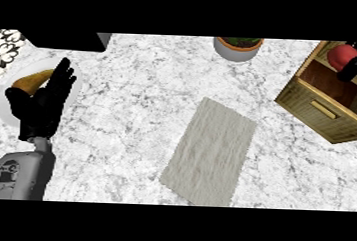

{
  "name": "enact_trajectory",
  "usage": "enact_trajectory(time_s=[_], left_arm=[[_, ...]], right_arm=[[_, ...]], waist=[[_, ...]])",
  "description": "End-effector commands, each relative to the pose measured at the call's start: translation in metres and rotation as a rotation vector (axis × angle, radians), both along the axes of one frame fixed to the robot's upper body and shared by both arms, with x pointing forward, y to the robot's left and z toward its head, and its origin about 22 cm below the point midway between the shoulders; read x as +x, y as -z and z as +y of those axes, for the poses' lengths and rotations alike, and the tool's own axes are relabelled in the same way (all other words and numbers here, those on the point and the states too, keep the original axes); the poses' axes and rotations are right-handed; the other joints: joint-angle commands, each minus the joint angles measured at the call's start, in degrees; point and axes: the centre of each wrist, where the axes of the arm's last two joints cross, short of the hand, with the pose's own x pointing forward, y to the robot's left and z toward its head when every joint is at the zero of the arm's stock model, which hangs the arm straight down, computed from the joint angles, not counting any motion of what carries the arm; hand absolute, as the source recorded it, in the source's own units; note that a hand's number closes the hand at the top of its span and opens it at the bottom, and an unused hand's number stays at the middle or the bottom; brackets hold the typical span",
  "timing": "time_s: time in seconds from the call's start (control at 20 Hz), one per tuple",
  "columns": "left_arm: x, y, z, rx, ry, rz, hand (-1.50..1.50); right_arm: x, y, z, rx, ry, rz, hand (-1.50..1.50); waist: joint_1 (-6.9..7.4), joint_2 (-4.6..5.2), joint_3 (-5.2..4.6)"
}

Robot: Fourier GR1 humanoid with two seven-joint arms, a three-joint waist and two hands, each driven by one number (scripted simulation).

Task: Pick the bell pepper from the placemat and place it in the basket

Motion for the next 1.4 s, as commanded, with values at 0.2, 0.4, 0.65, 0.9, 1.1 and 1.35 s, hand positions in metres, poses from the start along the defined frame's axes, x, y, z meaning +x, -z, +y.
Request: enact_trajectory(time_s=[0.2, 0.4, 0.65, 0.9, 1.1, 1.35], left_arm=[[-0.016, 0.005, -0.011, -0.003, 0.005, -0.013, 0.00], [-0.021, 0.016, 0.001, -0.003, -0.001, -0.004, 0.00], [-0.011, 0.017, 0.007, 0.015, -0.033, -0.001, 0.00], [-0.016, 0.006, 0.019, 0.012, -0.033, 0.018, 0.00], [-0.019, 0.010, 0.013, 0.018, -0.063, 0.019, 0.00], [-0.026, 0.002, 0.024, 0.010, -0.053, 0.010, 0.00]], right_arm=[[0.000, 0.004, 0.002, 0.057, 0.108, -0.044, -1.50], [-0.001, -0.019, -0.011, 0.175, 0.088, -0.265, -1.50], [0.002, -0.026, -0.005, 0.323, 0.101, -0.440, -1.50], [0.001, -0.046, -0.010, 0.493, 0.212, -0.598, -1.50], [-0.021, -0.044, -0.056, 0.576, 0.282, -0.645, -1.50], [-0.052, -0.034, -0.100, 0.683, 0.312, -0.717, -1.50]], waist=[[0.39, -0.11, 0.04], [0.04, -0.21, 0.05], [-1.43, -0.52, -0.01], [-1.83, -1.01, -0.05], [-2.56, -1.12, -0.05], [-3.41, -1.58, -0.08]])
